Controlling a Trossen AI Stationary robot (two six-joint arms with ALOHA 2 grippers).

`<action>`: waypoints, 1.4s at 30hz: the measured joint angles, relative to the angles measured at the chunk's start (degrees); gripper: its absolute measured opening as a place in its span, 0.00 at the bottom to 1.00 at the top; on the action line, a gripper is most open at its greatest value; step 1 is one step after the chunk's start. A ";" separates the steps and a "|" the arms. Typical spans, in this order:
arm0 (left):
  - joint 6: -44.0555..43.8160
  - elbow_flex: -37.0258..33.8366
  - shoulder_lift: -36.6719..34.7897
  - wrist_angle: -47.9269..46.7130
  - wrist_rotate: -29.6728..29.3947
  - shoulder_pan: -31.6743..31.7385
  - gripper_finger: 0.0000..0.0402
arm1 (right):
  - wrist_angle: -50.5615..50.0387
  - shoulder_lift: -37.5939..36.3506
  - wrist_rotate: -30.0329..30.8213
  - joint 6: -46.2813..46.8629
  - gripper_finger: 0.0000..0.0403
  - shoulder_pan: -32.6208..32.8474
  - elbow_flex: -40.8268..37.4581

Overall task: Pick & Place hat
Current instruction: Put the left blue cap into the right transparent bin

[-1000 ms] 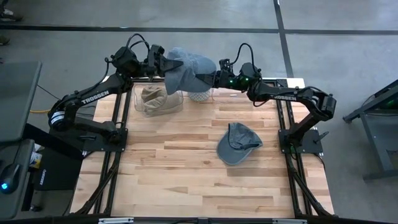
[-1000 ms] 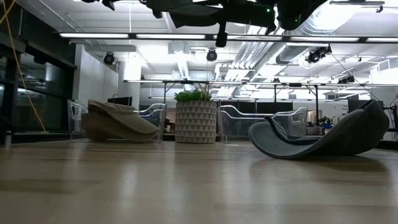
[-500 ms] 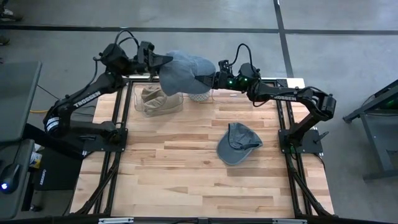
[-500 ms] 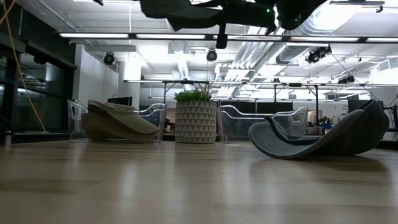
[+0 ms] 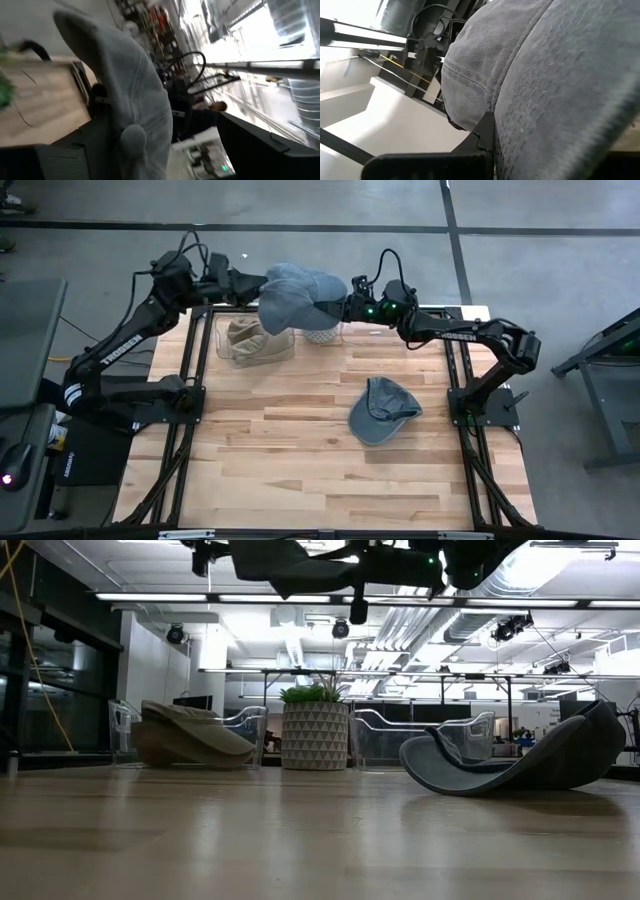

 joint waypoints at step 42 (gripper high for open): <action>9.56 0.00 -14.09 -30.50 -10.34 -0.07 0.75 | -69.77 -20.50 1.18 -37.15 0.01 -26.42 -0.01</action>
